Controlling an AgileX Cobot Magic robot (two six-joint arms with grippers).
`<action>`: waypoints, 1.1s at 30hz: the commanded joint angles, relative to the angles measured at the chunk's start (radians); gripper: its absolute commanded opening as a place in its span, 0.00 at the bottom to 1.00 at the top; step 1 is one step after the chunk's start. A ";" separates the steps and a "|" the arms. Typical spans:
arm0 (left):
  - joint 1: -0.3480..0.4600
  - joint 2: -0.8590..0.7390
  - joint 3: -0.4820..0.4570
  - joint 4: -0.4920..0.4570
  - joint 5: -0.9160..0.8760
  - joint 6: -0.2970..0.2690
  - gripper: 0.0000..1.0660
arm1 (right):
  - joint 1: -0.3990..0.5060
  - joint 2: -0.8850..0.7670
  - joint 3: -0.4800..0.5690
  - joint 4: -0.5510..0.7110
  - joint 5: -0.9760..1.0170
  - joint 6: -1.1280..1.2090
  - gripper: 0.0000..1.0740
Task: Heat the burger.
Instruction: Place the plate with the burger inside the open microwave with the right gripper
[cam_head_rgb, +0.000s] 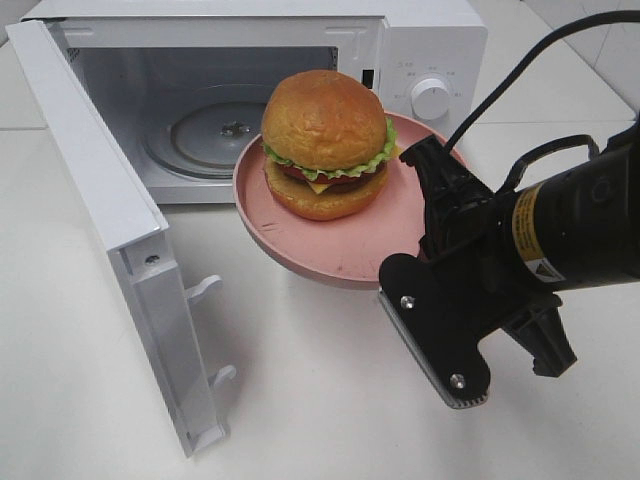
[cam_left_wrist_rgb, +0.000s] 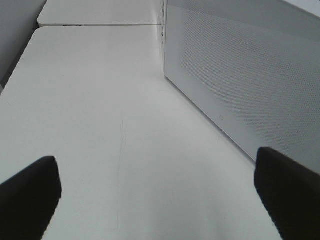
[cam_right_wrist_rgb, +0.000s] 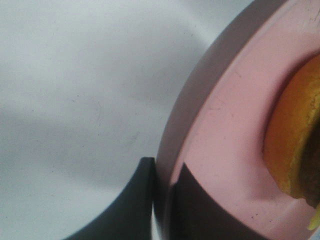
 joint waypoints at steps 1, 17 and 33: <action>0.004 -0.021 0.002 -0.004 -0.006 -0.005 0.97 | -0.042 0.008 -0.007 0.095 -0.071 -0.182 0.00; 0.004 -0.021 0.002 -0.004 -0.006 -0.005 0.97 | -0.169 0.084 -0.021 0.535 -0.140 -0.665 0.00; 0.004 -0.021 0.002 -0.004 -0.006 -0.005 0.97 | -0.166 0.164 -0.119 0.559 -0.147 -0.718 0.00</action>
